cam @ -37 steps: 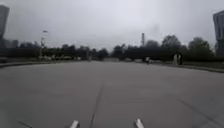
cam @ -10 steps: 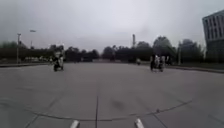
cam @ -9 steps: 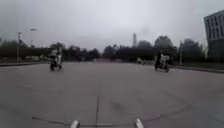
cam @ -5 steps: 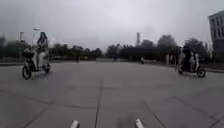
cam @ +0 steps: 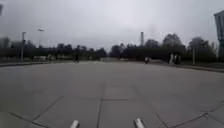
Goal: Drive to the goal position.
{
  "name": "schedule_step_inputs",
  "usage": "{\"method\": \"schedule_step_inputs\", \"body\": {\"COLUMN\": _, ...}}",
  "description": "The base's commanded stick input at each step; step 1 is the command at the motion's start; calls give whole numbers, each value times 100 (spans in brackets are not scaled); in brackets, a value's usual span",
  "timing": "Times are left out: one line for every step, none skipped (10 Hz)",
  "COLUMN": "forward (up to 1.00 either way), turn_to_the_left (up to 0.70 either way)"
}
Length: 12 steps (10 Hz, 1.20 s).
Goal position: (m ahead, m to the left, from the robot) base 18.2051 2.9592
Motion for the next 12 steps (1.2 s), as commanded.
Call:
{"method": "schedule_step_inputs", "body": {"forward": 100, "turn_to_the_left": 0}}
{"method": "schedule_step_inputs", "body": {"forward": 100, "turn_to_the_left": 0}}
{"method": "schedule_step_inputs", "body": {"forward": 100, "turn_to_the_left": 0}}
{"method": "schedule_step_inputs", "body": {"forward": 100, "turn_to_the_left": 0}}
{"method": "schedule_step_inputs", "body": {"forward": 100, "turn_to_the_left": 0}}
{"method": "schedule_step_inputs", "body": {"forward": 100, "turn_to_the_left": 0}}
{"method": "schedule_step_inputs", "body": {"forward": 100, "turn_to_the_left": 0}}
{"method": "schedule_step_inputs", "body": {"forward": 100, "turn_to_the_left": 0}}
{"method": "schedule_step_inputs", "body": {"forward": 100, "turn_to_the_left": 0}}
{"method": "schedule_step_inputs", "body": {"forward": 100, "turn_to_the_left": 0}}
{"method": "schedule_step_inputs", "body": {"forward": 100, "turn_to_the_left": 0}}
{"method": "schedule_step_inputs", "body": {"forward": 100, "turn_to_the_left": 0}}
